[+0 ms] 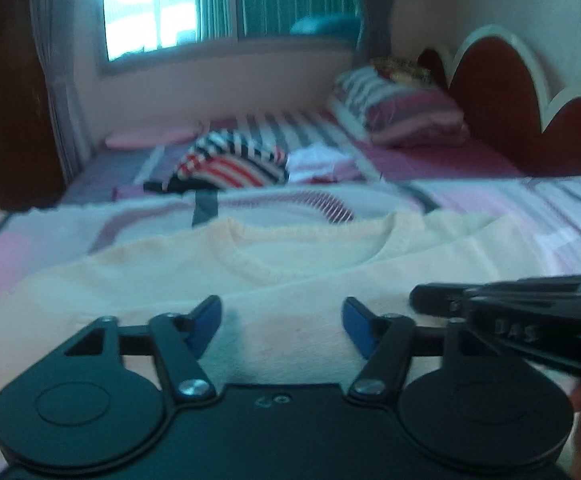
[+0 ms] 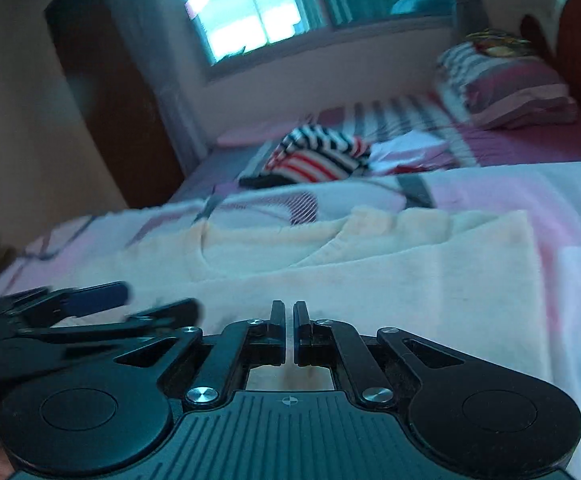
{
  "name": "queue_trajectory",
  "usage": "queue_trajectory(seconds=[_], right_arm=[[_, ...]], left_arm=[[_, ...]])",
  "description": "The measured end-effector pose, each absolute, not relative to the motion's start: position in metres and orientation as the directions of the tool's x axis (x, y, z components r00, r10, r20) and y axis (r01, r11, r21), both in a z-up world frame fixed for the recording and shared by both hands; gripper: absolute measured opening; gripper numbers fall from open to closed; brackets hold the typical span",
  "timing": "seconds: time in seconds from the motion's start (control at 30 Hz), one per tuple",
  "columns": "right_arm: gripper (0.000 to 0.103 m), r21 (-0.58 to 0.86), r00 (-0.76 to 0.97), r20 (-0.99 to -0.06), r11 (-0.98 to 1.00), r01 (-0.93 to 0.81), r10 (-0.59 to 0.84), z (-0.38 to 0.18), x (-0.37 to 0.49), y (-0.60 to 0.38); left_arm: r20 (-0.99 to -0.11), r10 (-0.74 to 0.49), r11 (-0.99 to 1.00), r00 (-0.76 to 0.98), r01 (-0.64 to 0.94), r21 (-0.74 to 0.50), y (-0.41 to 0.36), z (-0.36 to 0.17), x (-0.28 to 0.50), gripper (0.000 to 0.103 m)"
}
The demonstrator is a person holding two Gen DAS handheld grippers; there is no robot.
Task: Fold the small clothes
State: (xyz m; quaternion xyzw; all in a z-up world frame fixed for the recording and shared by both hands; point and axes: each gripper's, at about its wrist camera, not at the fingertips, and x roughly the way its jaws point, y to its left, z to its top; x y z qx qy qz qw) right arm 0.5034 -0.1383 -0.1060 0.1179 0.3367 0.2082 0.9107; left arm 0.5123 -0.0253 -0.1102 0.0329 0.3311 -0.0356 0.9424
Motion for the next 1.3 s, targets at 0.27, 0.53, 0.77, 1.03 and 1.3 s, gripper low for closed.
queue_trajectory(seconds=[0.27, 0.53, 0.77, 1.03, 1.3], right_arm=[[0.0, 0.34, 0.762, -0.616, 0.94, 0.025, 0.203, -0.117, 0.549, -0.247], [0.001, 0.294, 0.772, -0.606, 0.956, -0.007, 0.192, -0.109, 0.55, -0.248], [0.001, 0.311, 0.738, -0.632, 0.95, -0.039, 0.237, -0.097, 0.525, -0.256], [0.0, 0.273, 0.703, -0.661, 0.957, -0.101, 0.263, -0.107, 0.465, -0.232], [0.001, 0.244, 0.731, -0.638, 0.964, -0.104, 0.24, -0.099, 0.445, -0.228]], left_arm=[[-0.645, 0.018, 1.0, 0.764, -0.02, 0.004, 0.054, -0.124, 0.526, 0.062], [-0.633, 0.047, 0.997, 0.772, 0.002, 0.078, 0.035, -0.113, 0.525, 0.061], [-0.629, 0.031, 0.998, 0.777, 0.012, 0.064, 0.036, -0.105, 0.503, 0.061], [-0.657, 0.005, 0.998, 0.754, 0.037, 0.05, 0.009, -0.123, 0.482, 0.067], [-0.675, 0.031, 0.998, 0.737, 0.013, 0.061, 0.023, -0.116, 0.472, 0.073]])
